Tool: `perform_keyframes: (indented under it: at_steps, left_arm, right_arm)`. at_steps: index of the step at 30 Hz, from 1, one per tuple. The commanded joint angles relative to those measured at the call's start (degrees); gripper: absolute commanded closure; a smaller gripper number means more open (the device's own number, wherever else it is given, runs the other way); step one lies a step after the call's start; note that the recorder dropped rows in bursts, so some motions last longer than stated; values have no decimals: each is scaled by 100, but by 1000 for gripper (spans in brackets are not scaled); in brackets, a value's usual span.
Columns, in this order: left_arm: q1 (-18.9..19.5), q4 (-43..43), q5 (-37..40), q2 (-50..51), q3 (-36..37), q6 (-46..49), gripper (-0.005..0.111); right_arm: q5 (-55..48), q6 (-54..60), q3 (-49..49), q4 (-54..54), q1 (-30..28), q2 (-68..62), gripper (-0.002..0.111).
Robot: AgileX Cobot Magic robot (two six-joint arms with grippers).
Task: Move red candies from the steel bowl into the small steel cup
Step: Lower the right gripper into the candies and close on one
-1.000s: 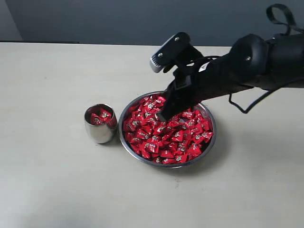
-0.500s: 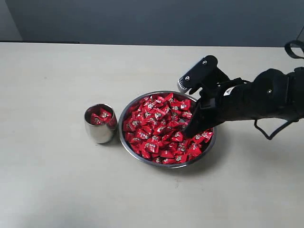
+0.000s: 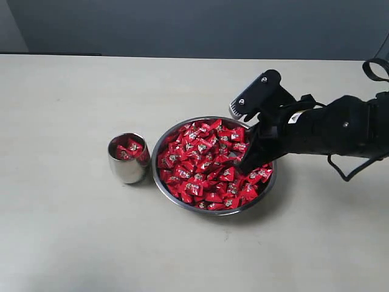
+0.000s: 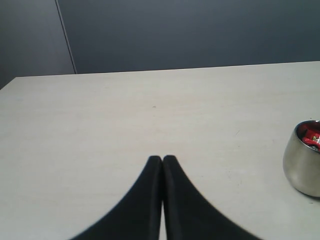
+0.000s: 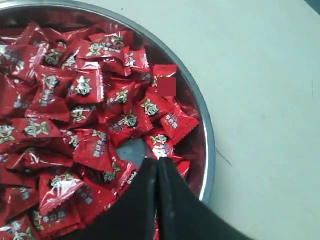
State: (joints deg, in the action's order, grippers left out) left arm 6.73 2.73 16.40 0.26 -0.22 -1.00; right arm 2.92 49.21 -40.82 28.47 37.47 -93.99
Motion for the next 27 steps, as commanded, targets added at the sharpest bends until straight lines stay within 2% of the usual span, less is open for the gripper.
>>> perform_keyframes:
  at_steps: [1,5,9,19,27]
  left_arm:
    - [3,-16,-11,-26,22,-9,106]
    - [3,-16,-11,-26,22,-9,106]
    - [3,-16,-11,-26,22,-9,106]
    - [3,-16,-11,-26,22,-9,106]
    - [3,-16,-11,-26,22,-9,106]
  right_arm:
    - [-2,31,-15,-130,-29,-51,109]
    - [-357,31,-253,-213,-29,-378,109]
    - [-1292,31,-815,-844,-29,-739,109]
    - [-1826,31,-1203,-1713,26,-857,109]
    - [-1926,31,-1203,-1743,26,-857,109]
